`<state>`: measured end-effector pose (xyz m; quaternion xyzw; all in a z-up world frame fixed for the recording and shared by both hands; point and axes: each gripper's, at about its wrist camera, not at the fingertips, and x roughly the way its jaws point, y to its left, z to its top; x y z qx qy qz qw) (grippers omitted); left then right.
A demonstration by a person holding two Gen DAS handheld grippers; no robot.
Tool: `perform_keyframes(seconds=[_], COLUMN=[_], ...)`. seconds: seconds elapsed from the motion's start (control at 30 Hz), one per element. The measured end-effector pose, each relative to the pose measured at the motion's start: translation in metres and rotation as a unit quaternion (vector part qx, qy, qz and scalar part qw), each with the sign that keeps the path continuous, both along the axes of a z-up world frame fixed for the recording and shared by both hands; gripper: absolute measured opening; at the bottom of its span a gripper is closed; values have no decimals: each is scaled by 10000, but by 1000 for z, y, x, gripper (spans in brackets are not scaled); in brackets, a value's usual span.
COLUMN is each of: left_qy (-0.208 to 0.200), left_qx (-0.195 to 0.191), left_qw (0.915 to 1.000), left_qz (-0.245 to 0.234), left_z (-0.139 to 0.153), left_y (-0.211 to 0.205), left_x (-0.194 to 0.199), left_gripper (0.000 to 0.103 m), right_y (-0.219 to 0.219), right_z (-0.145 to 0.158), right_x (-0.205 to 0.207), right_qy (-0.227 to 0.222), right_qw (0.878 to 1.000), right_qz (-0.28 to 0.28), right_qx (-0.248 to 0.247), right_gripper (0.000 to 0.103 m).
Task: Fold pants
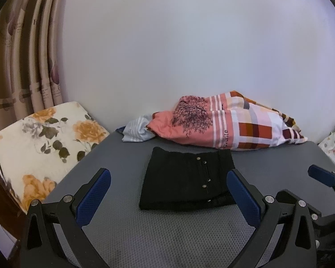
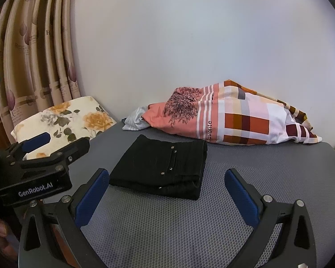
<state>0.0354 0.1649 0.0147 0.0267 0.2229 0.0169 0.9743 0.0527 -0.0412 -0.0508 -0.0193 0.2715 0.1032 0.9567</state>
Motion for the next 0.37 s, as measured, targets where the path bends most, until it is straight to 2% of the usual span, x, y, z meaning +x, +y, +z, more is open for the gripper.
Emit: perform_keyframes(seconds=[0.3, 0.37], left_qy=[62, 68], left_qx=[-41, 45], left_qw=[10000, 10000], left_qz=[-25, 8], left_z=[-10, -11], left_y=[-1, -3], left_x=[2, 3], left_gripper=[103, 103], right_y=[-1, -1], right_z=[-6, -6], right_x=[1, 1], right_qy=[98, 94], right_qw=[10000, 10000], right_qz=[-7, -9], right_qx=[6, -3], right_gripper=[103, 103])
